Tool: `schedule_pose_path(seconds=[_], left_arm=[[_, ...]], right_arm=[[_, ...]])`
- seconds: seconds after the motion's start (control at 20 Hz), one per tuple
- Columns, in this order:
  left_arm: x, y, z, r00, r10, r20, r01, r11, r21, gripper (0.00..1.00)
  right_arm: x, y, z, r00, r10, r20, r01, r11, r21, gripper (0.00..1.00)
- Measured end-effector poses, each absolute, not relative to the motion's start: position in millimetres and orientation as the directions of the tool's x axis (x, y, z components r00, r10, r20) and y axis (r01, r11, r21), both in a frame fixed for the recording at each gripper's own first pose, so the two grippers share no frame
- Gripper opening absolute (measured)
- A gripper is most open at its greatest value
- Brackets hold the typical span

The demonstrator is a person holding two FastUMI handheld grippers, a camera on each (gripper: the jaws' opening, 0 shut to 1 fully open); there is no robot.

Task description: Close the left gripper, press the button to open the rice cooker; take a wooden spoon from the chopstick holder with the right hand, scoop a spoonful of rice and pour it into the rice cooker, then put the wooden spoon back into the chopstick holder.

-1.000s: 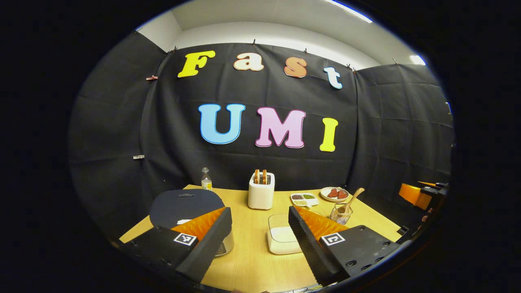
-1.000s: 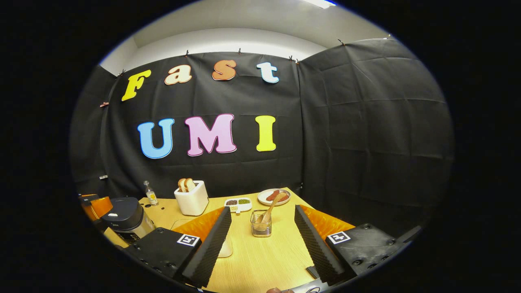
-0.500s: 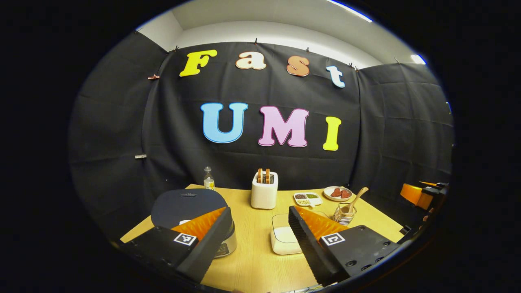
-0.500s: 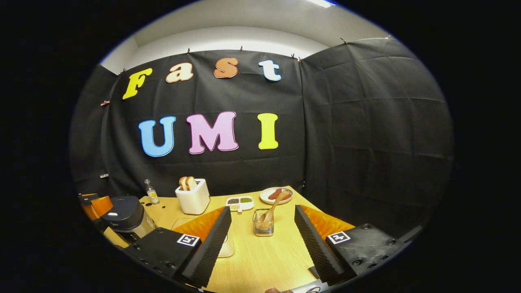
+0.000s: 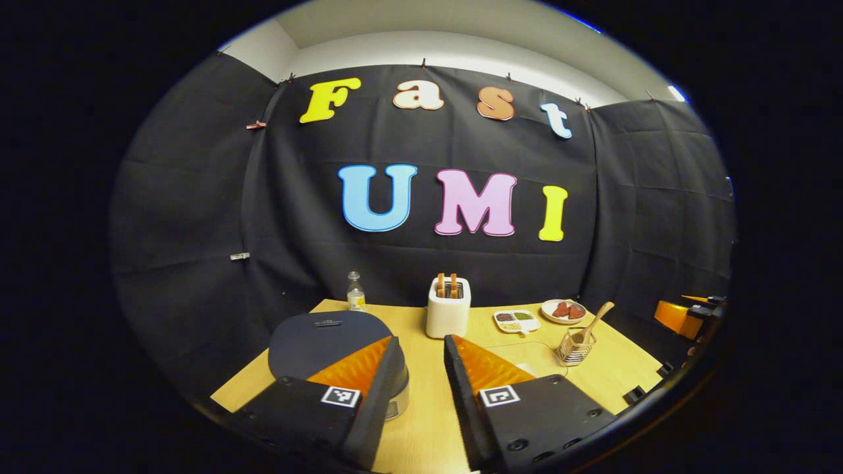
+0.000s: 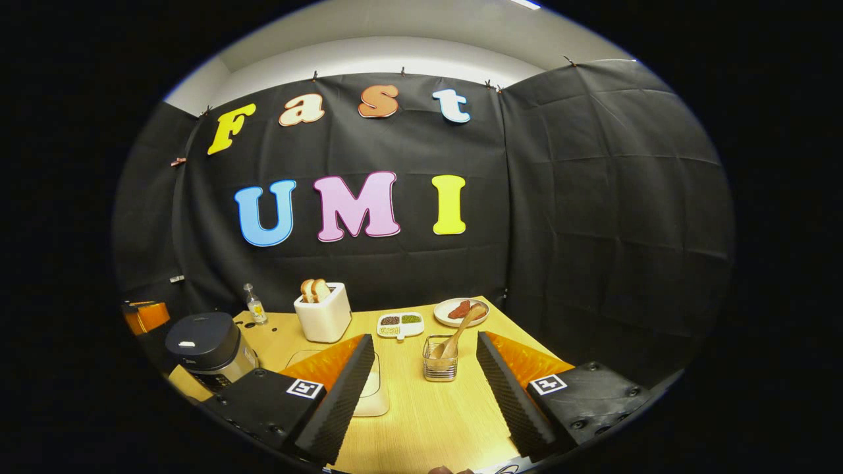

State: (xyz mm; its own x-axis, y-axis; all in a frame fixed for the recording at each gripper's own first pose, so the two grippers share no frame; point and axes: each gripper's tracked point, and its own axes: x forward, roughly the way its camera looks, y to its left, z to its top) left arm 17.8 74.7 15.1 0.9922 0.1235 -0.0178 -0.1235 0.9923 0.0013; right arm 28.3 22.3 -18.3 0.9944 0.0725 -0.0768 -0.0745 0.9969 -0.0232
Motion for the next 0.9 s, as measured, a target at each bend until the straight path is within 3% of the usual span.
schedule_pose_path(seconds=[0.15,0.25,0.4,0.5,0.9], left_arm=[[14.0,97.6,3.6,0.981,0.183,-0.060,-0.187,0.979,-0.077,0.21],[10.4,116.7,-8.6,0.971,0.214,-0.105,-0.226,0.967,-0.115,0.07],[14.2,131.6,-19.3,0.971,0.189,-0.144,-0.211,0.964,-0.164,0.04],[27.1,145.1,-29.7,0.967,0.180,-0.178,-0.210,0.962,-0.172,0.08],[80.9,174.5,-76.8,0.932,0.134,-0.336,-0.203,0.963,-0.178,0.06]], right_arm=[[38.6,37.5,-21.9,0.986,0.122,-0.116,-0.130,0.990,-0.061,0.98],[43.2,45.7,-12.8,0.985,0.145,-0.094,-0.152,0.986,-0.071,0.98],[44.6,54.5,-5.7,0.985,0.160,-0.069,-0.164,0.984,-0.065,0.98],[41.5,53.2,-3.8,0.987,0.151,-0.055,-0.155,0.986,-0.062,0.98],[19.3,22.1,-10.5,0.996,0.056,-0.070,-0.060,0.996,-0.059,0.98]])
